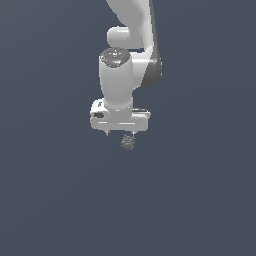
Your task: Pick up the object and move it to a goal position.
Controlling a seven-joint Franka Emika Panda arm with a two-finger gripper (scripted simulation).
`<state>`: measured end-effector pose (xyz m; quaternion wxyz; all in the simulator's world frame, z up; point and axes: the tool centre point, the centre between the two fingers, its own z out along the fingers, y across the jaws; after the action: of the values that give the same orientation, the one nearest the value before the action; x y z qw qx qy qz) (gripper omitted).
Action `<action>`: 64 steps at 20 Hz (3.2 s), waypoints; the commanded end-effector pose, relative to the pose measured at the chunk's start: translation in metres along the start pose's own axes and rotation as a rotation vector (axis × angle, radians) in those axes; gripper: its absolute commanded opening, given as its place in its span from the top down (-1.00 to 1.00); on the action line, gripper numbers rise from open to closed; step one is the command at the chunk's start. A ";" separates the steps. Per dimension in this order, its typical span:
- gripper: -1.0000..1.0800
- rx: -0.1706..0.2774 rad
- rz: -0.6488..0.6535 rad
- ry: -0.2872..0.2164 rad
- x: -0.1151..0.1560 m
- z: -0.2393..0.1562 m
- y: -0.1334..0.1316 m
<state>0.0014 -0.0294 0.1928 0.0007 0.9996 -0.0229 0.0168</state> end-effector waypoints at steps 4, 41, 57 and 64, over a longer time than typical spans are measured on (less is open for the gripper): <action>-0.92 0.001 0.002 -0.001 -0.001 0.001 0.004; -0.92 -0.001 -0.508 -0.024 -0.024 0.046 0.006; -0.92 0.010 -0.996 -0.032 -0.046 0.081 -0.014; -0.92 0.017 -1.165 -0.031 -0.054 0.092 -0.022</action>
<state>-0.0468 -0.0073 0.1012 0.0020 0.8563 0.5164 -0.0008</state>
